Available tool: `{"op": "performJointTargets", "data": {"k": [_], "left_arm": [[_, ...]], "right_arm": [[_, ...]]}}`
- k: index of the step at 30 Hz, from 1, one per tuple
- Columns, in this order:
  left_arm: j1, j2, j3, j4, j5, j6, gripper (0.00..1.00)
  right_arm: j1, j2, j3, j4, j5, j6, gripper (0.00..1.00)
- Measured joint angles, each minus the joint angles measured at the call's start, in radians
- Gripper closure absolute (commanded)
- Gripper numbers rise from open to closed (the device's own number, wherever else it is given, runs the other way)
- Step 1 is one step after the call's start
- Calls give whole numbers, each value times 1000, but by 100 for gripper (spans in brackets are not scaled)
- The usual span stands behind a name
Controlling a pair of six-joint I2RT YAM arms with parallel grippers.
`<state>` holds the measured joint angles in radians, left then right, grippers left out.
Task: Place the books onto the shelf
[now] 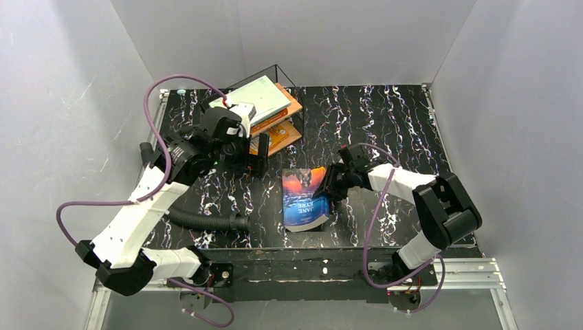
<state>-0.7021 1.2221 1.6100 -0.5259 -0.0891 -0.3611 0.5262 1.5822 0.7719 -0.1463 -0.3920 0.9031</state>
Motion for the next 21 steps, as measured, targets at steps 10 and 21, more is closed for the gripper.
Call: {"op": "performJointTargets", "data": {"k": [10,21], "left_arm": [[66,32,-138,9,79,-131,2],[188,-51,-203,76,196,-182,2]], "right_arm": [[-11,-277,-20,-147,99,-184,99],[-47,-385,24,1,-215,-201,99]]}}
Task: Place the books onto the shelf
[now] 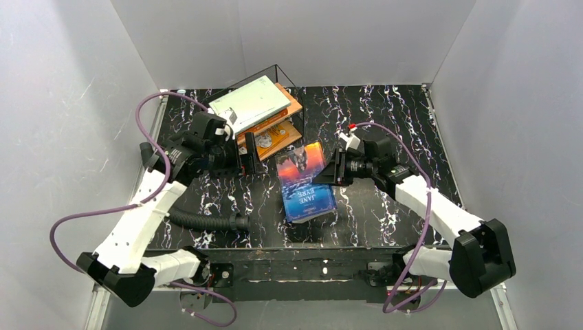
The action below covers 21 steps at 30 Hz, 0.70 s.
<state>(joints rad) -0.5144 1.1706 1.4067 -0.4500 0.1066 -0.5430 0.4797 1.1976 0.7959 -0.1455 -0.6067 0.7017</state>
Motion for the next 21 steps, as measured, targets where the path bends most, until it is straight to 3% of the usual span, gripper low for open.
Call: {"op": "performJointTargets", "data": {"k": [5,8,13,21], "left_arm": [[37,-25,0,0,8,0,2],[43,-19,0,-5,19,0,2],[43,21,-43,3,93,-27,2],[6,123,-249,150,231,-137,2]], "right_arm": [[-58,52,-95,261,-130,134,99],[-102,126,-185,351,-111,214,99],[-106,145,-237,281,6,238,99],[-92,118,-235,189,146,264,99]]}}
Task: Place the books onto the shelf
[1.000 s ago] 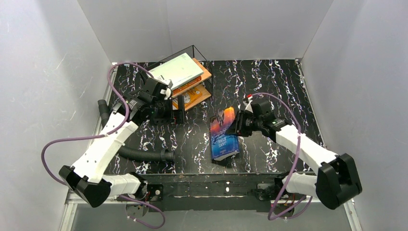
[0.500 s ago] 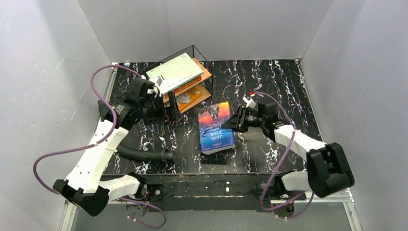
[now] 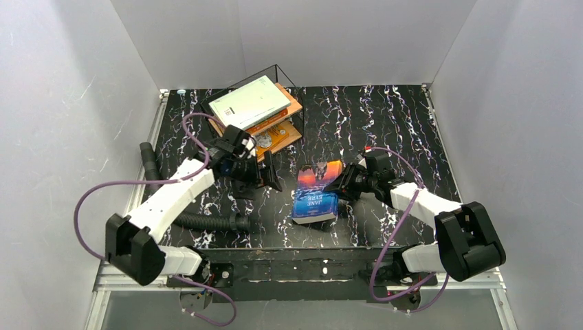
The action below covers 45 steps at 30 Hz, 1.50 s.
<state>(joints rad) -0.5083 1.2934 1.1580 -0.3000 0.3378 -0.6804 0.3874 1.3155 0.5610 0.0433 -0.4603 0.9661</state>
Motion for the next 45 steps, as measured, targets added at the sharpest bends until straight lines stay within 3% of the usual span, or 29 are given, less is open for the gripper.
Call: {"op": "performJointTargets", "data": {"k": [5,13,23,24,27,28,37,45], "left_arm": [[-48,118,-107,173,45,-42,2],[-80,273,-209,455,81,-66,1],[-87,406,-210,613,73,-53,8],[-87,411,-206,619,73,-52,9],[-96,425,-192,638,77,-45,9],[-98,428,-191,642,79,-45,9],[-111,471,-152,672,100,-57,10],[-120,502,-123,681,118,-82,10]], "right_arm": [[2,11,-14,32,17,2,99],[-4,96,-139,287,-43,12,99],[-4,185,-185,494,-128,53,99],[-4,186,-186,502,-132,53,97],[-6,186,-189,518,-142,53,63],[-6,187,-193,526,-145,53,58],[-8,269,-198,635,-211,81,55],[6,412,-196,830,-259,174,51]]}}
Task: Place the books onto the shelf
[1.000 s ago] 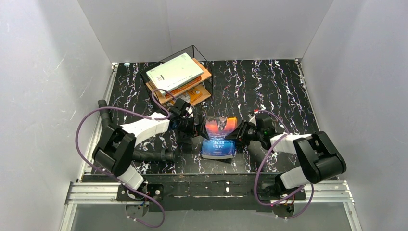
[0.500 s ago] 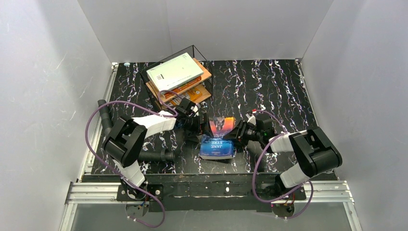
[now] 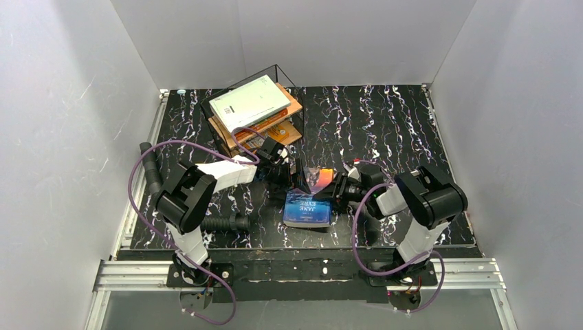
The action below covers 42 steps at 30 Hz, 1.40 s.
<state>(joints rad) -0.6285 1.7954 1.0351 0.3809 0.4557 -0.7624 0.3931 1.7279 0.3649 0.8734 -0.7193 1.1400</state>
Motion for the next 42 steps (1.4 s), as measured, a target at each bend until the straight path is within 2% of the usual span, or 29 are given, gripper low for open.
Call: {"op": "performJointTargets", "data": {"k": [7,9,12,13,19,23,33,38,42], "left_arm": [[0,3,0,8,0,-17,11],[0,6,2,11,2,-21,11],[0,8,5,9,2,-23,10],[0,8,6,9,0,-22,10],[-5,-2,10,-13,-11,11,5],[-14,-34,37,-111,-48,69,3],[-14,-285,216,-412,-187,232,2],[-14,-407,320,-551,-261,288,2],[-11,-519,381,-657,-339,319,2]], "right_arm": [[49,74,19,122,-6,76,53],[62,89,26,138,-2,88,66],[68,104,28,155,-4,103,97],[67,105,28,158,-2,113,99],[68,100,19,174,4,119,99],[67,42,-8,161,21,116,99],[65,-198,34,-97,74,28,99],[65,-188,135,-146,75,13,99],[66,-93,258,-106,63,39,99]]}}
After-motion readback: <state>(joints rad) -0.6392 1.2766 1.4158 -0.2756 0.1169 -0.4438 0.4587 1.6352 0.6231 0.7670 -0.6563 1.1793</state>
